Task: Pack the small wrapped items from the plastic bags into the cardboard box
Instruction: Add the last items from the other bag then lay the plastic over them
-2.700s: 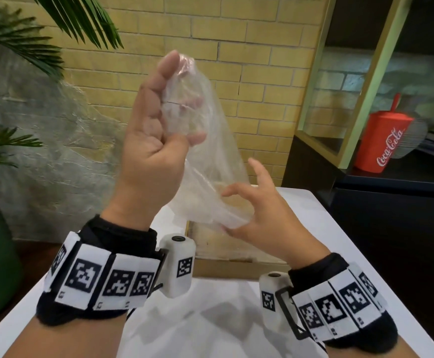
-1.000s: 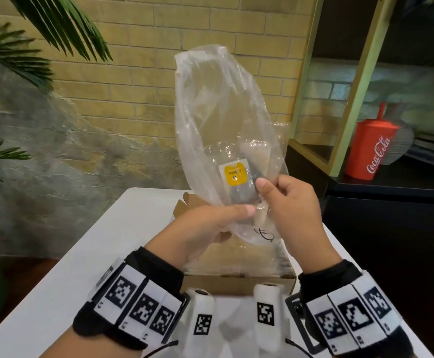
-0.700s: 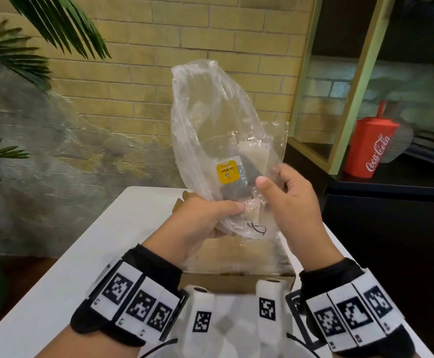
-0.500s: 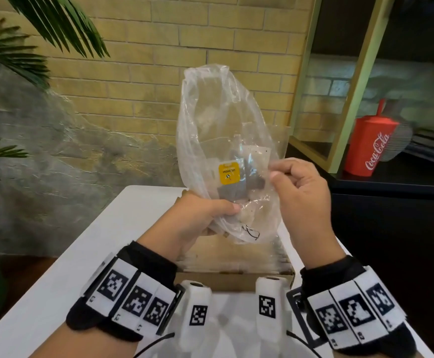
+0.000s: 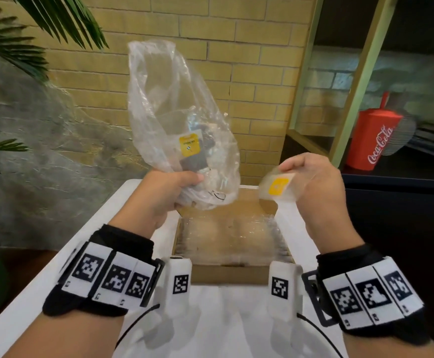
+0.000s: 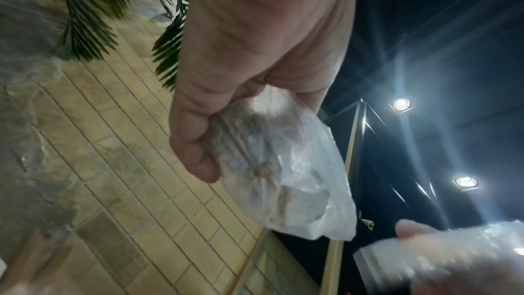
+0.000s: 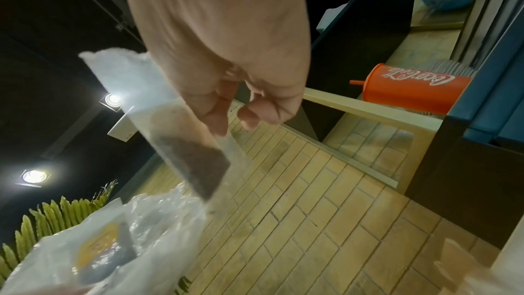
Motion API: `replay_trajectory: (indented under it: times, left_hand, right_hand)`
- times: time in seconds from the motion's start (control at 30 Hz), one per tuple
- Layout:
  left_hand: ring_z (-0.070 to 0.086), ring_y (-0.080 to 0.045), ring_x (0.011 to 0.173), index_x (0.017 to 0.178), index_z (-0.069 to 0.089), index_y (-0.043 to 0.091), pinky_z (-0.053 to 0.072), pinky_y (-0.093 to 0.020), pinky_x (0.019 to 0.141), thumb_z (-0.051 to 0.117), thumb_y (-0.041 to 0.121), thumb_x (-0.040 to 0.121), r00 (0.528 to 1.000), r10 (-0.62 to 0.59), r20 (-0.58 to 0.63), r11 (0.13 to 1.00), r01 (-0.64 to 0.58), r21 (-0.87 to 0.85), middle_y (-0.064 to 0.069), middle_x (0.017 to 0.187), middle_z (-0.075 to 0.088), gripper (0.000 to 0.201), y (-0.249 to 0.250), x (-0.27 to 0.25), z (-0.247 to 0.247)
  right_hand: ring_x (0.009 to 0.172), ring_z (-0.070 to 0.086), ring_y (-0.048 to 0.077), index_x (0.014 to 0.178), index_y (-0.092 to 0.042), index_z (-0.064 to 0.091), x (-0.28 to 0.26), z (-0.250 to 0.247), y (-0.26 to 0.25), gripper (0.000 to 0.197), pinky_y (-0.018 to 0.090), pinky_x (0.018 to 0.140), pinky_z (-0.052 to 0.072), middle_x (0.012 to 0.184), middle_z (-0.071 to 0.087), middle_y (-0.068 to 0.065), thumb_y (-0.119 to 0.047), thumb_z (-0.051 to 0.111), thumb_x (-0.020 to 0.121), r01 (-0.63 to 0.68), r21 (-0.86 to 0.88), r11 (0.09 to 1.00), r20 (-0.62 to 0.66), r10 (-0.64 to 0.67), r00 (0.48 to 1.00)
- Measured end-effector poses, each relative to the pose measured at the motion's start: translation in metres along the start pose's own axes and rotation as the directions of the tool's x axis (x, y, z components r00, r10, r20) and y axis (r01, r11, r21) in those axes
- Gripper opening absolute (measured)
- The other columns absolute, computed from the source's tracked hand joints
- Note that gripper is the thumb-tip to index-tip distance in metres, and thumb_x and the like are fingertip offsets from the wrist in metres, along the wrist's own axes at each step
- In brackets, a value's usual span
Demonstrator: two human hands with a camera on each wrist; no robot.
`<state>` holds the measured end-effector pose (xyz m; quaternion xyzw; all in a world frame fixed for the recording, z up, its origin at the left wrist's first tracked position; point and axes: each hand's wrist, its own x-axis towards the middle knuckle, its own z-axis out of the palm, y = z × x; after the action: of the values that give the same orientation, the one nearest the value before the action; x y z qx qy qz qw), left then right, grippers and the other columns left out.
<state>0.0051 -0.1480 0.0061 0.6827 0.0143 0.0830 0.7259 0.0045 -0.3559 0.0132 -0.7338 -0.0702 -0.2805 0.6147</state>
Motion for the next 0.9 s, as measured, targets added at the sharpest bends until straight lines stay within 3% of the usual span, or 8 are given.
replay_trajectory:
  times: [0.13, 0.2, 0.3, 0.47, 0.6, 0.67, 0.77, 0.9]
  left_hand:
    - [0.060, -0.019, 0.070, 0.081, 0.062, 0.014, 0.048, -0.030, 0.068, 0.066, 0.004, 0.079, 0.995, 0.025, -0.093, 0.999, -0.028, -0.031, -0.005, 0.081, 0.063, 0.012, 0.003, 0.008, -0.014]
    - [0.061, -0.019, 0.070, 0.080, 0.061, 0.015, 0.048, -0.030, 0.068, 0.067, 0.004, 0.079, 0.992, 0.038, -0.116, 0.999, -0.041, -0.023, -0.005, 0.081, 0.064, 0.012, 0.003, 0.011, -0.019]
    - [0.060, -0.018, 0.068, 0.079, 0.061, 0.014, 0.047, -0.029, 0.066, 0.067, 0.005, 0.078, 0.990, 0.045, -0.132, 0.999, -0.048, -0.018, -0.004, 0.079, 0.064, 0.012, 0.002, 0.013, -0.024]
    - [0.061, -0.017, 0.068, 0.080, 0.060, 0.014, 0.048, -0.028, 0.065, 0.067, 0.004, 0.079, 0.991, 0.043, -0.130, 0.999, -0.047, -0.024, -0.004, 0.079, 0.063, 0.012, 0.002, 0.013, -0.023]
    - [0.060, -0.019, 0.070, 0.084, 0.060, 0.013, 0.048, -0.027, 0.062, 0.068, 0.005, 0.079, 0.994, 0.022, -0.104, 1.000, -0.024, -0.014, -0.005, 0.081, 0.063, 0.012, -0.001, 0.013, -0.018]
    - [0.061, -0.019, 0.071, 0.086, 0.060, 0.013, 0.047, -0.027, 0.061, 0.068, 0.005, 0.078, 0.995, 0.014, -0.095, 1.000, -0.015, -0.015, -0.005, 0.084, 0.064, 0.013, -0.001, 0.013, -0.016]
    - [0.061, -0.019, 0.071, 0.089, 0.060, 0.013, 0.046, -0.026, 0.059, 0.067, 0.005, 0.079, 0.997, 0.011, -0.075, 1.000, -0.012, -0.018, -0.005, 0.084, 0.064, 0.015, -0.002, 0.013, -0.014]
    - [0.061, -0.018, 0.071, 0.092, 0.060, 0.013, 0.046, -0.025, 0.056, 0.067, 0.005, 0.079, 0.998, 0.013, -0.058, 1.000, -0.014, -0.012, -0.004, 0.084, 0.064, 0.017, -0.001, 0.012, -0.013]
  right_hand:
    - [0.061, 0.054, 0.014, 0.065, -0.007, 0.058, -0.002, 0.001, -0.001, 0.028, 0.016, 0.048, 0.048, 0.067, 0.056, 0.005, 0.004, 0.042, 0.084, -0.250, 0.170, 0.953, 0.218, 0.212, 0.953]
    - [0.061, 0.055, 0.015, 0.063, -0.010, 0.063, 0.000, 0.007, 0.003, 0.034, 0.017, 0.050, 0.047, 0.066, 0.059, 0.005, 0.007, 0.043, 0.084, -0.285, -0.017, 0.958, 0.249, 0.280, 0.927]
    - [0.056, 0.053, 0.011, 0.066, -0.013, 0.065, 0.001, 0.013, -0.002, 0.025, 0.018, 0.055, 0.042, 0.067, 0.059, 0.001, -0.004, 0.054, 0.086, -0.458, -0.229, 0.859, 0.330, 0.511, 0.793]
    - [0.093, 0.066, 0.016, 0.093, -0.020, 0.074, -0.018, 0.007, 0.006, 0.028, 0.029, 0.085, 0.053, 0.099, 0.072, -0.001, -0.003, 0.053, 0.086, 0.048, -0.439, 0.897, 0.433, 0.165, 0.886]
    - [0.090, 0.059, -0.006, 0.098, -0.021, 0.073, -0.016, 0.016, 0.013, 0.043, 0.007, 0.074, 0.044, 0.117, 0.065, -0.003, 0.006, 0.041, 0.088, 0.194, -0.547, 0.814, 0.541, 0.168, 0.824]
    - [0.108, 0.056, -0.002, 0.099, -0.025, 0.072, -0.017, 0.020, 0.018, 0.045, 0.018, 0.092, 0.045, 0.127, 0.060, -0.004, 0.005, 0.041, 0.088, 0.253, -0.607, 0.753, 0.581, 0.203, 0.789]
    - [0.131, 0.040, 0.014, 0.101, -0.018, 0.071, -0.020, 0.022, 0.020, 0.041, 0.017, 0.108, 0.021, 0.134, 0.053, -0.010, 0.008, 0.045, 0.085, 0.370, -0.611, 0.700, 0.672, 0.211, 0.710]
    - [0.134, 0.033, 0.010, 0.113, -0.018, 0.066, -0.023, 0.023, 0.015, 0.041, 0.031, 0.118, 0.003, 0.140, 0.045, -0.012, 0.004, 0.043, 0.087, 0.384, -0.590, 0.710, 0.653, 0.140, 0.744]
